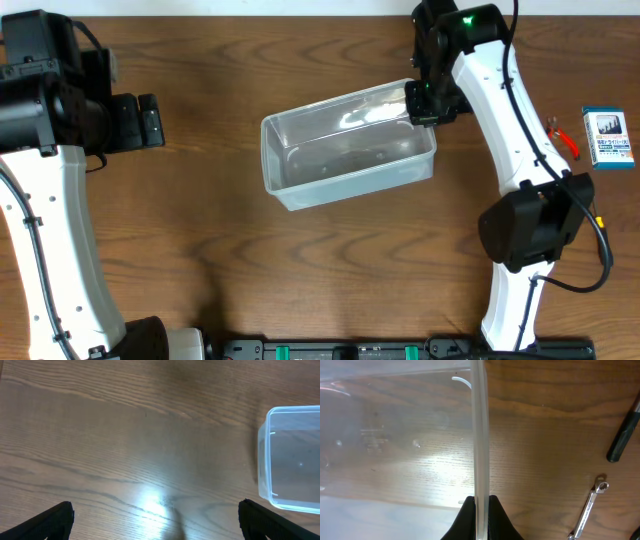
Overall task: Pack container
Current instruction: 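Drag the clear container rightward toward the table center with the right gripper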
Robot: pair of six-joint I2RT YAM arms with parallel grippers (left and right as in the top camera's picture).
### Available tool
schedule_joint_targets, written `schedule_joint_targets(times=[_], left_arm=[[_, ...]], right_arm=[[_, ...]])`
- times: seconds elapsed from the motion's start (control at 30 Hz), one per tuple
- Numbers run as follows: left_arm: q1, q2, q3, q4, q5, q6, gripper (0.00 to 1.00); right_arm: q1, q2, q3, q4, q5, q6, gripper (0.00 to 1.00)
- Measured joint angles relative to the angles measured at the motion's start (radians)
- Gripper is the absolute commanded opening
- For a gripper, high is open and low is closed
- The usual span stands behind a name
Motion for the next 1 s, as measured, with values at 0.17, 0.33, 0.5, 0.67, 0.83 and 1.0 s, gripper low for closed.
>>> schedule_joint_targets(times=[0.17,0.33,0.5,0.67,0.83,1.0], left_arm=[[0.0,0.0,0.0,0.0,0.0,-0.001,0.98],[0.0,0.0,0.0,0.0,0.0,-0.001,0.98],[0.0,0.0,0.0,0.0,0.0,-0.008,0.98],[0.0,0.0,0.0,0.0,0.0,-0.024,0.99],[0.0,0.0,0.0,-0.008,0.0,-0.03,0.98],[0.0,0.0,0.0,-0.018,0.001,-0.03,0.98]], right_arm=[[-0.043,0.0,0.0,0.013,0.001,-0.016,0.01],[-0.081,0.0,0.0,0.049,0.002,-0.018,0.01],[-0.084,-0.002,-0.018,0.076,0.002,-0.017,0.01],[-0.084,-0.004,-0.076,0.112,0.002,-0.014,0.01],[-0.084,-0.004,-0.116,0.13,0.001,-0.005,0.01],[-0.089,-0.005,-0.158,0.167,0.002,-0.002,0.01]])
